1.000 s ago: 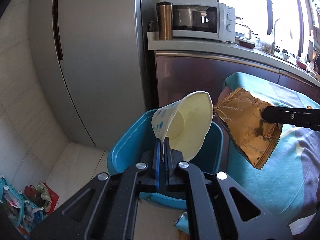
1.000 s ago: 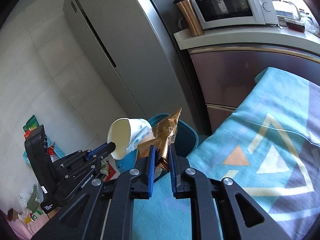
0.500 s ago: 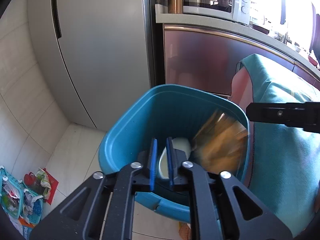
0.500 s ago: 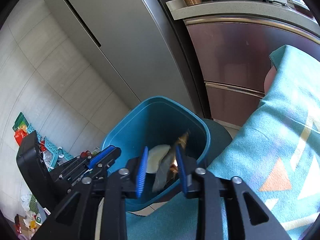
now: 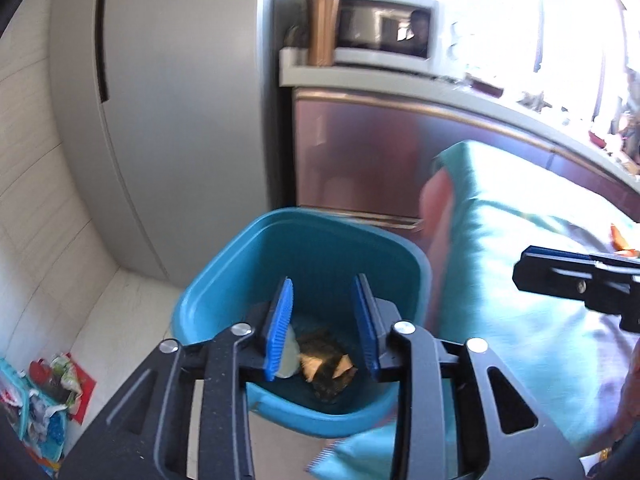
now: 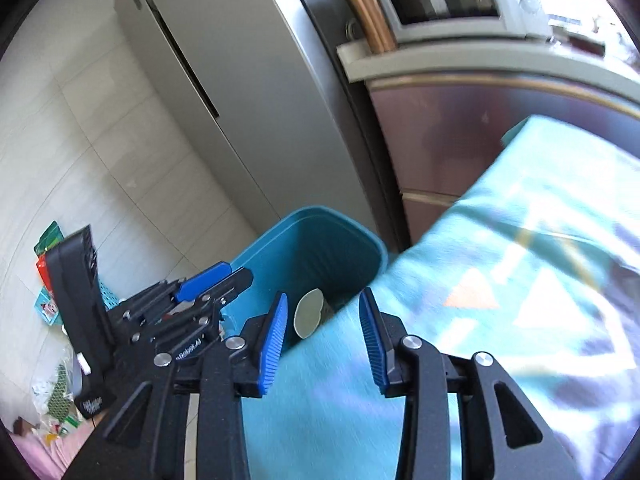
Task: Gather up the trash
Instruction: 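Carry the cup and wrapper to the teal bin and release both, then grasp the clear plastic wrapper with the left gripper while the right gripper grasps the foam net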
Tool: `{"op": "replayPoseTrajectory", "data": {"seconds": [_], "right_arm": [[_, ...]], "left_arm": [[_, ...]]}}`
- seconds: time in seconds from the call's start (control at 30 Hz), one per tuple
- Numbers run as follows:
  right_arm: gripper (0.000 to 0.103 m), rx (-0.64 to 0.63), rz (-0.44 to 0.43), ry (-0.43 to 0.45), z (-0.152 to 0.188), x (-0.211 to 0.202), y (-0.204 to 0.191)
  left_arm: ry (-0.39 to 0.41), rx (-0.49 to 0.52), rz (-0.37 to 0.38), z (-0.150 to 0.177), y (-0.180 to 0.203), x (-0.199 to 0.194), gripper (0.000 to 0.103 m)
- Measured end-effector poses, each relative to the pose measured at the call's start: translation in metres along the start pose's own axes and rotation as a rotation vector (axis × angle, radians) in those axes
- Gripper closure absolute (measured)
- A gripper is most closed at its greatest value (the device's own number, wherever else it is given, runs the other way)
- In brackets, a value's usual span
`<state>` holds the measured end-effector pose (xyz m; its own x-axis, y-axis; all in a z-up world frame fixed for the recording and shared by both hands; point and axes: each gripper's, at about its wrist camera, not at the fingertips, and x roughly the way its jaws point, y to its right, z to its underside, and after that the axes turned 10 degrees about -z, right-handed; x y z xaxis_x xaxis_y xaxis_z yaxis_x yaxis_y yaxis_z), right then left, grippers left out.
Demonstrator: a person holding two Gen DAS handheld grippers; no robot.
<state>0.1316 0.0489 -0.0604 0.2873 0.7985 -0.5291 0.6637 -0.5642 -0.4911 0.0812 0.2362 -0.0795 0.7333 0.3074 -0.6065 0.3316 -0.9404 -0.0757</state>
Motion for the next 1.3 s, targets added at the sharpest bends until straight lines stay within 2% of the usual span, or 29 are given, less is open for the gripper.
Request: {"op": "replayPoseTrajectory", "data": {"seconds": [0.1, 0.27, 0.47, 0.6, 0.7, 0.9, 1.13, 1.3], "right_arm": [[0.063, -0.024, 0.025, 0.053, 0.01, -0.034, 0.0], [0.062, 0.001, 0.088, 0.139, 0.032, -0.092, 0.014], [0.061, 0.072, 0.199, 0.255, 0.062, -0.161, 0.033], [0.059, 0.132, 0.295, 0.331, 0.081, -0.201, 0.052], [0.058, 0.182, 0.355, 0.368, 0.09, -0.223, 0.073], [0.058, 0.282, 0.4, 0.407, 0.112, -0.251, 0.106], [0.058, 0.319, 0.376, 0.429, 0.121, -0.26, 0.122], [0.058, 0.333, 0.36, 0.429, 0.123, -0.257, 0.128]], "left_arm": [[0.032, 0.009, 0.067, -0.005, 0.017, -0.016, 0.06], [0.066, 0.066, 0.218, -0.01, 0.059, -0.041, 0.053], [0.082, 0.167, 0.399, -0.01, 0.126, -0.065, 0.049], [0.066, 0.235, 0.51, -0.004, 0.171, -0.077, 0.048], [0.062, 0.303, 0.554, 0.003, 0.205, -0.084, 0.048], [0.031, 0.421, 0.639, 0.009, 0.263, -0.088, 0.047], [-0.026, 0.534, 0.725, 0.004, 0.316, -0.077, 0.038], [-0.087, 0.601, 0.759, 0.0, 0.341, -0.063, 0.037]]}}
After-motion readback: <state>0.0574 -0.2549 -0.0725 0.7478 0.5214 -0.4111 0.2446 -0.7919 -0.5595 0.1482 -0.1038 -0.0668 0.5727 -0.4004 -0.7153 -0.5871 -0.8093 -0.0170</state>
